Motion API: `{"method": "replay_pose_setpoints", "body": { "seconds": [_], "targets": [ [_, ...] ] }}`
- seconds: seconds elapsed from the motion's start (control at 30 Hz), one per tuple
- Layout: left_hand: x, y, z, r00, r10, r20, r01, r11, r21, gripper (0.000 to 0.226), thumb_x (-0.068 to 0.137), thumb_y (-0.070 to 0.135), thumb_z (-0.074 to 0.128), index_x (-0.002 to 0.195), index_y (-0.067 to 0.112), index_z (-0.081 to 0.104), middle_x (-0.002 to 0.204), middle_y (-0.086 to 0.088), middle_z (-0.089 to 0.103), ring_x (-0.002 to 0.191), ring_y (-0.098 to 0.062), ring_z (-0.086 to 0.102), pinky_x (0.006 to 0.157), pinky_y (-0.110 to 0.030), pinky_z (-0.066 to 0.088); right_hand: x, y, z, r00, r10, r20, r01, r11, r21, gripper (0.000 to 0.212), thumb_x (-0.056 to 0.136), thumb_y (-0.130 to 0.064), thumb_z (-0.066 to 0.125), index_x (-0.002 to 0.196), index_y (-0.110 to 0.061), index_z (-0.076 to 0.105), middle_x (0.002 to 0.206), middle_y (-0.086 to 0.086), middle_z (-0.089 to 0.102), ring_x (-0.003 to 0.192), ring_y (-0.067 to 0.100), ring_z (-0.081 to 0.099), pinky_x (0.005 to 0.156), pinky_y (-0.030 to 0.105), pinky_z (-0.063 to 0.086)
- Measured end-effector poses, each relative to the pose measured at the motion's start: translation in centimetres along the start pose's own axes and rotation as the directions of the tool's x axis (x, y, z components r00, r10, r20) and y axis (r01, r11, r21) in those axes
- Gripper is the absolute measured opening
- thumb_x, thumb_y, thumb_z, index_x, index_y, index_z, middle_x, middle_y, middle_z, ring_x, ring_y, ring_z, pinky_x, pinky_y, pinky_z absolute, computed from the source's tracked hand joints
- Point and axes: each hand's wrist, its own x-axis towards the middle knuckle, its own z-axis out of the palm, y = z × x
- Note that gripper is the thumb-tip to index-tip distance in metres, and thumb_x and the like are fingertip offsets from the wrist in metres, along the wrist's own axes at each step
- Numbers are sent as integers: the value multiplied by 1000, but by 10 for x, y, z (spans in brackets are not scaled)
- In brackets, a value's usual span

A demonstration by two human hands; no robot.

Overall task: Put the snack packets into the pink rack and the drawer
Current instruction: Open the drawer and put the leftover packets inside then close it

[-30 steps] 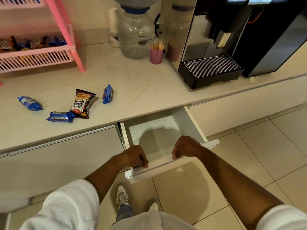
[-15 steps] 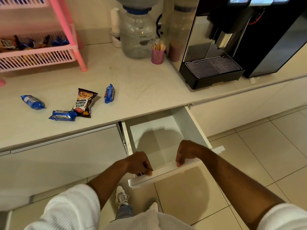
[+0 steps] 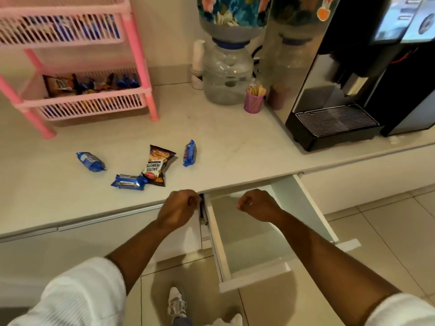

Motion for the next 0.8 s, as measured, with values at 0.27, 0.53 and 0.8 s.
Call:
{"method": "replay_pose_setpoints", "body": {
  "seconds": [0.27,0.53,0.8],
  "targets": [
    [57,-55,-86,891,-169,-420,226,970,89,39,91,14,57,130,9,55,128,-16,55,117,-31,50,96,-38,43,76,-109,25,970,-84,-230,141,960,244,13,85,-32,76,95,-25,71,98,-10,71,89,6,64,82,27,53],
    [117,-101,-125,881,-474,-5,471,876,-105,69,90,34,65,144,4,34,140,-18,50,126,-34,50,92,-37,45,153,-170,41,968,-4,-250,48,984,169,56,86,-36,71,137,-28,48,124,11,49,102,31,64,83,33,54],
    [137,-108,-123,872,-349,342,448,851,-275,50,78,20,80,124,9,62,111,-12,72,100,-27,70,96,-45,54,178,-164,53,980,-25,-195,36,998,56,39,100,-43,52,138,-34,55,126,17,55,107,34,62,93,36,52]
  ]
}}
